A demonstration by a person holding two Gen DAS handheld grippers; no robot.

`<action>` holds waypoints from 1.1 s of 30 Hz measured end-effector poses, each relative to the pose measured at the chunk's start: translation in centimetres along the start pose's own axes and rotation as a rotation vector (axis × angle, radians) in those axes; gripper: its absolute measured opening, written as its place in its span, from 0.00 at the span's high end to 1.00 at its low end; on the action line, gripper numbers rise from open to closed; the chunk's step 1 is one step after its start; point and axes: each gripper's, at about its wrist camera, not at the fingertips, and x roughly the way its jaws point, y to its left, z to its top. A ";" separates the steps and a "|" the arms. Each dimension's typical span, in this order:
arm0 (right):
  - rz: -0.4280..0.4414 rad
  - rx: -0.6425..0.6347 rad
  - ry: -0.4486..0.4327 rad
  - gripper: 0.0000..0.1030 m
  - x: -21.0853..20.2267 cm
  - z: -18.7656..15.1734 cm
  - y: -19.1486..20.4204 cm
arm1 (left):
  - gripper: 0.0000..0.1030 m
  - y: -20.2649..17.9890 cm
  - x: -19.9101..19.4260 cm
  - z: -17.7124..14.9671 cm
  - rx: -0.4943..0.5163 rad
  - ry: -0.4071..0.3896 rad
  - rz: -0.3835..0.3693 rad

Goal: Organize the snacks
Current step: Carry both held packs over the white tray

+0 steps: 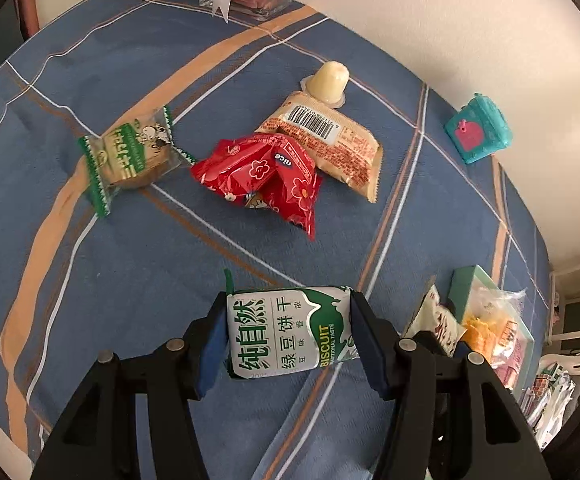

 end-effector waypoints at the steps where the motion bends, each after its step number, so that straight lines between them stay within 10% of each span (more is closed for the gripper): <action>1: 0.002 0.000 -0.003 0.46 -0.4 -0.2 0.0 | 0.42 0.2 -0.6 -0.3 0.000 -0.008 -0.006; 18: 0.034 0.058 -0.099 0.46 -7.8 -3.0 -1.8 | 0.42 -1.3 -7.8 -3.7 0.051 -0.139 -0.054; 33: 0.007 0.171 -0.063 0.45 -8.6 -3.6 -7.3 | 0.42 -5.6 -6.3 -5.7 0.141 -0.120 -0.044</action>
